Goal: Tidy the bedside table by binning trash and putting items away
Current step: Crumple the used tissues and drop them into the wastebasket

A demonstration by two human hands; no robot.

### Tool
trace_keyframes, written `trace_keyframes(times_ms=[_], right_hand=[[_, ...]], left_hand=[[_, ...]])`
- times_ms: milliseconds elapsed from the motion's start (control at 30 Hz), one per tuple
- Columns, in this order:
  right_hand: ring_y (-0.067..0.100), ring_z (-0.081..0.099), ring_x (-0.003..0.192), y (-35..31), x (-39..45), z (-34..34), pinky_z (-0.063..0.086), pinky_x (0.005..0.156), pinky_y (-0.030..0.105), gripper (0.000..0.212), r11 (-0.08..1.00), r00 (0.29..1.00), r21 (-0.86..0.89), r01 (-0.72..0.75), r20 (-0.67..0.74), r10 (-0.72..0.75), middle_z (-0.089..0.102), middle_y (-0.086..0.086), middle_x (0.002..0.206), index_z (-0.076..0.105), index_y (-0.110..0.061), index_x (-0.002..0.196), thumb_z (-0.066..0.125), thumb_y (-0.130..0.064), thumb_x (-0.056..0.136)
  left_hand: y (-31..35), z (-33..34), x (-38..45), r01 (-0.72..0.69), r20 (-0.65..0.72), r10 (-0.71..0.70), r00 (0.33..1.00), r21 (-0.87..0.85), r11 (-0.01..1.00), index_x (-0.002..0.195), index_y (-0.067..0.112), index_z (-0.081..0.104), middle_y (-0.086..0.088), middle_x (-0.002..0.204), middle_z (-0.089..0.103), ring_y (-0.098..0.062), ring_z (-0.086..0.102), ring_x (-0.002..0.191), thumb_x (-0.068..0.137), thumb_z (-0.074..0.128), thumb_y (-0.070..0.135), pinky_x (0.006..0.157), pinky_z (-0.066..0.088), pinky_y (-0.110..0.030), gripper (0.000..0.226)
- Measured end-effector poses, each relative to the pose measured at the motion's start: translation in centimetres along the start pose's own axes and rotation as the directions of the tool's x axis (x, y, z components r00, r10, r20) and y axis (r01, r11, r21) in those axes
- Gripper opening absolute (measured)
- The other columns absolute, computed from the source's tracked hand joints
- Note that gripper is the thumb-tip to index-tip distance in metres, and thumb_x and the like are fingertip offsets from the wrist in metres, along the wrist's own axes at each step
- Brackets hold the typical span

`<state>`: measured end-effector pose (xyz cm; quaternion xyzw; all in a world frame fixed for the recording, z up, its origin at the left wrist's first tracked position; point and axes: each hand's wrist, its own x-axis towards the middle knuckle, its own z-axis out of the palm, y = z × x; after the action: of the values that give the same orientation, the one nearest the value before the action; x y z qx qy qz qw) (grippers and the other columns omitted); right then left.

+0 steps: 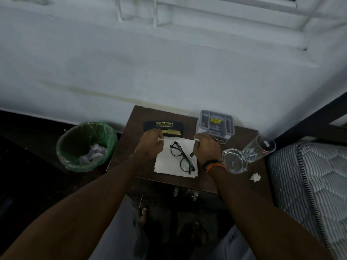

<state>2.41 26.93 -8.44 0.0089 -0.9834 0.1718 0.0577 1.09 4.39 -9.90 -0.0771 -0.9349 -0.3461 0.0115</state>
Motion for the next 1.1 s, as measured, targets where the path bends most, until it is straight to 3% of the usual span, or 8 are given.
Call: trace_keyframes(times_ms=[133,233,433,600,733,867,967,1100], right_hand=[[0.034,0.062,0.109,-0.3,1.3,0.4,0.053,0.089,0.042,0.045,0.994,0.982,-0.073,-0.079,0.169,0.09,0.059,0.007,0.13,0.061,-0.017,0.124,0.059,-0.015,0.08],[0.037,0.062,0.109,0.1,1.9,0.7,0.054,0.087,0.043,0.045,0.985,0.97,-0.118,-0.129,0.191,0.15,0.061,0.011,0.125,0.06,-0.018,0.124,0.059,-0.014,0.079],[0.035,0.068,0.096,0.4,2.5,1.0,0.056,0.076,0.04,0.026,0.983,0.985,-0.142,-0.118,0.11,0.134,0.071,0.011,0.105,0.07,-0.018,0.106,0.053,-0.012,0.088],[0.032,0.065,0.089,0.1,1.7,0.0,0.047,0.067,0.032,0.016,0.992,0.993,0.034,-0.119,-0.004,0.119,0.069,0.009,0.098,0.065,-0.016,0.096,0.05,-0.018,0.09],[0.034,0.063,0.078,0.8,-0.1,-1.7,0.037,0.061,0.03,0.008,0.98,0.991,0.154,-0.122,-0.031,0.129,0.068,0.012,0.082,0.059,-0.012,0.09,0.054,-0.018,0.086],[0.036,0.062,0.072,2.3,-2.6,-3.7,0.036,0.058,0.031,0.006,0.97,0.985,0.207,-0.124,-0.096,0.147,0.066,0.012,0.074,0.059,-0.014,0.088,0.057,-0.014,0.083],[0.035,0.065,0.08,4.6,-4.8,-5.5,0.046,0.062,0.034,0.026,0.963,0.961,0.235,-0.129,-0.208,0.18,0.071,0.013,0.088,0.067,-0.018,0.103,0.05,-0.014,0.083],[0.035,0.064,0.078,9.0,-7.8,-7.4,0.048,0.064,0.036,0.018,0.955,0.921,0.168,-0.246,-0.267,0.284,0.07,0.011,0.086,0.07,-0.014,0.082,0.054,-0.019,0.084]], left_hand=[[0.1,0.8,0.1,0.002,0.004,-0.002,1.0,-0.022,1.0,0.084,0.012,0.061,-0.006,0.091,0.066,-0.019,0.06,0.08,0.084,0.066,0.01,0.066,0.047,-0.029,0.006],[-0.2,1.2,0.1,0.007,0.008,-0.007,1.0,-0.038,0.999,0.084,0.012,0.061,-0.006,0.091,0.066,-0.019,0.06,0.081,0.083,0.067,0.011,0.068,0.047,-0.028,0.006],[-1.1,1.7,0.0,0.009,0.012,-0.009,1.0,-0.036,0.999,0.084,0.012,0.063,-0.006,0.091,0.069,-0.022,0.062,0.083,0.082,0.069,0.013,0.07,0.049,-0.029,0.006],[-0.3,1.3,-0.4,-0.008,-0.021,0.006,1.0,-0.085,0.996,0.091,0.013,0.062,-0.004,0.091,0.066,-0.02,0.062,0.082,0.083,0.069,0.011,0.068,0.05,-0.029,0.011],[2.5,1.0,-0.2,-0.019,-0.03,0.015,0.999,-0.163,0.986,0.11,0.012,0.065,-0.009,0.091,0.068,-0.023,0.063,0.078,0.086,0.064,0.007,0.07,0.052,-0.03,0.025],[6.3,1.7,-0.2,0.038,0.035,-0.03,0.999,-0.248,0.968,0.094,0.008,0.075,-0.011,0.09,0.072,-0.027,0.069,0.079,0.087,0.063,0.004,0.07,0.06,-0.042,0.014],[9.0,3.0,-0.7,0.026,0.083,-0.006,0.997,-0.251,0.968,0.089,0.008,0.077,-0.009,0.092,0.075,-0.015,0.065,0.074,0.085,0.069,0.008,0.068,0.055,-0.029,0.009],[11.9,4.7,-1.6,-0.014,0.134,0.046,0.99,-0.232,0.973,0.082,0.011,0.077,-0.005,0.085,0.075,-0.012,0.063,0.074,0.08,0.075,0.011,0.065,0.041,-0.018,0.003]])
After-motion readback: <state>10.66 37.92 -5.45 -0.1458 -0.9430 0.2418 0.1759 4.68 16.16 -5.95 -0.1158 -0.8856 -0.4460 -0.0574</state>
